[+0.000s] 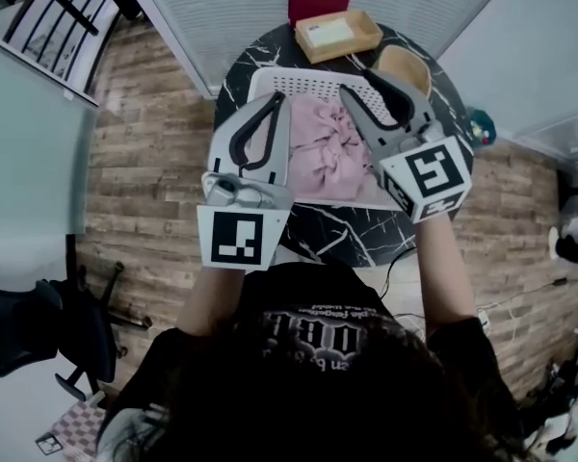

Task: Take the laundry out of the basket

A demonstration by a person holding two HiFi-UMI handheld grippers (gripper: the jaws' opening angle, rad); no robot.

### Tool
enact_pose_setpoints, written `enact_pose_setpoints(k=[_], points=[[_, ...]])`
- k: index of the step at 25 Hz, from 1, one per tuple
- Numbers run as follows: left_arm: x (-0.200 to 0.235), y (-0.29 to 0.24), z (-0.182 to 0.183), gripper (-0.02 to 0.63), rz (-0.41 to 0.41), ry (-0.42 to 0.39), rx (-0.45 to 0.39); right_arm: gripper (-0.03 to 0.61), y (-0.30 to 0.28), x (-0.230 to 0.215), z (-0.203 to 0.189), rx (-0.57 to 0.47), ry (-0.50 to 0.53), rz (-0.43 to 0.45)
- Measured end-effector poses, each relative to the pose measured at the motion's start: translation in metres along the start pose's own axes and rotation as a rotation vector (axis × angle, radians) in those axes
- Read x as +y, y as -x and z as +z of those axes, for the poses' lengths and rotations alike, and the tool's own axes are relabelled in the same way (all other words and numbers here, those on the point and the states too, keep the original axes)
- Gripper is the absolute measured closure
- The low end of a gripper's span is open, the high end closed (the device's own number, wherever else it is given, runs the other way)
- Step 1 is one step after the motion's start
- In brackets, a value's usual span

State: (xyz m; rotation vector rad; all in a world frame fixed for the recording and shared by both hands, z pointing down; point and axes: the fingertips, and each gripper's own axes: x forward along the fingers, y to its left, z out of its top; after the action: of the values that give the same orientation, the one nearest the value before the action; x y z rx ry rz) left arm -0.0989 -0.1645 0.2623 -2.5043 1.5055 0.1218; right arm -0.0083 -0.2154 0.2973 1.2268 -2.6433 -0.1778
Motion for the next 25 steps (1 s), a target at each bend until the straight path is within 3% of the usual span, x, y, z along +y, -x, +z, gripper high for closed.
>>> enact_pose_setpoints(k=[8, 16, 25], points=[[0.013, -0.017, -0.011, 0.615, -0.019, 0.011, 0.014, 0.273, -0.040, 0.016, -0.079, 0.240, -0.030, 0.157], [0.022, -0.027, -0.019, 0.614, -0.024, 0.023, 0.024, 0.244, -0.064, 0.035, -0.159, 0.468, -0.055, 0.270], [0.031, -0.032, -0.025, 0.615, -0.028, 0.027, 0.034, 0.233, -0.081, 0.044, -0.210, 0.616, -0.061, 0.326]])
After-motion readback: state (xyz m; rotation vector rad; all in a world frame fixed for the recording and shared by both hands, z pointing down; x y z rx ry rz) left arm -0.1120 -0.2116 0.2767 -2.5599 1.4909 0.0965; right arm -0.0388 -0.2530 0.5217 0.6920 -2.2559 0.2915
